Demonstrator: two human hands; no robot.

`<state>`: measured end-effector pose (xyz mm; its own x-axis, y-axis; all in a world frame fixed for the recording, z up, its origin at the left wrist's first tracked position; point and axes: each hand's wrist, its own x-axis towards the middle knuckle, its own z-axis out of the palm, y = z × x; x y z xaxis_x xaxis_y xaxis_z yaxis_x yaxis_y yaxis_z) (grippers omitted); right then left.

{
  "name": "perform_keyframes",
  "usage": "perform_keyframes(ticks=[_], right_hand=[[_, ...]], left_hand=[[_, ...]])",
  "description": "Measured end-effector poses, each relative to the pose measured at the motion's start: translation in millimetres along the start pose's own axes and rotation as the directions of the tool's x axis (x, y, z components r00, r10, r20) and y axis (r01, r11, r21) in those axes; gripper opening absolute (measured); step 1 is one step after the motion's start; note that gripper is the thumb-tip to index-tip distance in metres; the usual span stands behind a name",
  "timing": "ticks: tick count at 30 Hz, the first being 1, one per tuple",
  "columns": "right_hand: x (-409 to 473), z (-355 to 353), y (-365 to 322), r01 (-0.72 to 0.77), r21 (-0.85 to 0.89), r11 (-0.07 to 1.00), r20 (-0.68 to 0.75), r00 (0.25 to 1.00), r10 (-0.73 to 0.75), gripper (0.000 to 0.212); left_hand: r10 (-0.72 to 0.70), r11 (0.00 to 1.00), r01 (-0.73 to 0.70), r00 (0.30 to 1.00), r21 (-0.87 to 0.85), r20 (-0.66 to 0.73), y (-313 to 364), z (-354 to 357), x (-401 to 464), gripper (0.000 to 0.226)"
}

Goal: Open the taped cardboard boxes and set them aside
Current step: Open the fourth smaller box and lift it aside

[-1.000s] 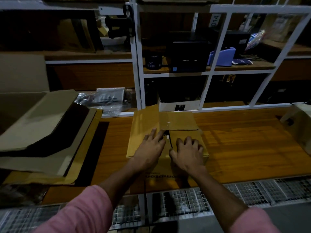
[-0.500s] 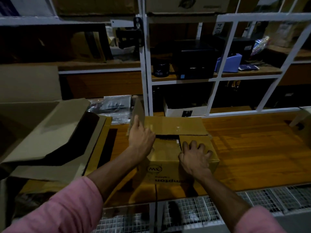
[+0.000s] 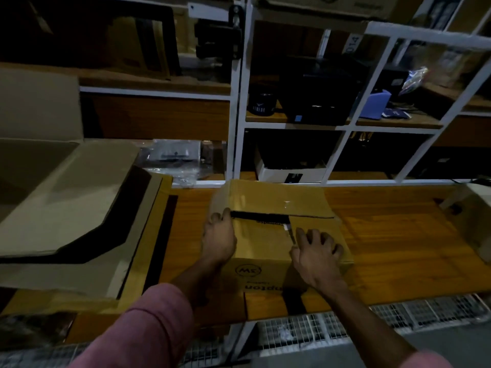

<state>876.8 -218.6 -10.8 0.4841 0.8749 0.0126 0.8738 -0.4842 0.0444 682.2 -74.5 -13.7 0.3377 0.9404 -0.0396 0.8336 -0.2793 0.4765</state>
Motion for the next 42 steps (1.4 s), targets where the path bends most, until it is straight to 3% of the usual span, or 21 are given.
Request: perform_keyframes(ticks=[3, 9, 15, 18, 21, 23, 26, 28, 33, 36, 42], right_hand=[[0, 3, -2, -0.003, -0.005, 1.0, -0.002, 1.0, 0.003, 0.062], [1, -1, -5, -0.032, -0.001, 0.999, 0.059, 0.998, 0.032, 0.058], [-2, -13, -8, -0.032, 0.036, 0.999, 0.1, 0.995, 0.028, 0.049], [-3, -17, -15, -0.009, 0.095, 0.995, 0.052, 0.999, 0.004, 0.047], [6, -14, -26, 0.114, 0.138, 0.984, 0.006, 0.993, -0.116, 0.05], [16, -12, -35, 0.201, 0.159, 0.967, 0.026, 0.978, -0.208, 0.05], [27, -11, -43, 0.293, 0.16, 0.943, 0.06, 0.95, -0.305, 0.05], [35, -13, -44, 0.312, 0.173, 0.934, 0.039, 0.946, -0.323, 0.059], [73, -21, -40, 0.269, 0.298, 0.916, -0.06, 0.963, -0.263, 0.082], [105, -23, -37, 0.293, 0.344, 0.892, -0.084, 0.956, -0.281, 0.08], [169, -10, -34, 0.267, 0.242, 0.933, -0.069, 0.964, -0.258, 0.077]], left_hand=[[0.028, 0.993, -0.021, 0.998, -0.118, 0.061, 1, 4, 3, 0.055], [0.055, 0.99, -0.043, 0.995, -0.135, 0.089, -5, 3, 5, 0.064], [0.111, 0.994, -0.112, 0.993, 0.014, 0.043, -8, -4, -3, 0.047], [0.13, 0.988, -0.132, 0.991, 0.077, 0.03, -12, -10, -8, 0.043], [0.167, 0.978, -0.155, 0.983, 0.139, -0.081, -17, -12, -11, 0.051], [0.273, 0.946, -0.237, 0.95, 0.22, -0.15, -14, -12, -13, 0.045], [0.446, 0.864, -0.418, 0.894, 0.281, -0.042, -3, -11, -11, 0.031], [0.476, 0.839, -0.464, 0.879, 0.286, 0.029, 3, -8, -1, 0.038], [0.381, 0.89, -0.378, 0.924, 0.256, 0.037, 11, -4, 44, 0.081], [0.313, 0.918, -0.29, 0.949, 0.269, -0.045, 18, -3, 73, 0.083], [0.254, 0.911, -0.222, 0.966, 0.348, -0.049, 21, 8, 112, 0.09]])
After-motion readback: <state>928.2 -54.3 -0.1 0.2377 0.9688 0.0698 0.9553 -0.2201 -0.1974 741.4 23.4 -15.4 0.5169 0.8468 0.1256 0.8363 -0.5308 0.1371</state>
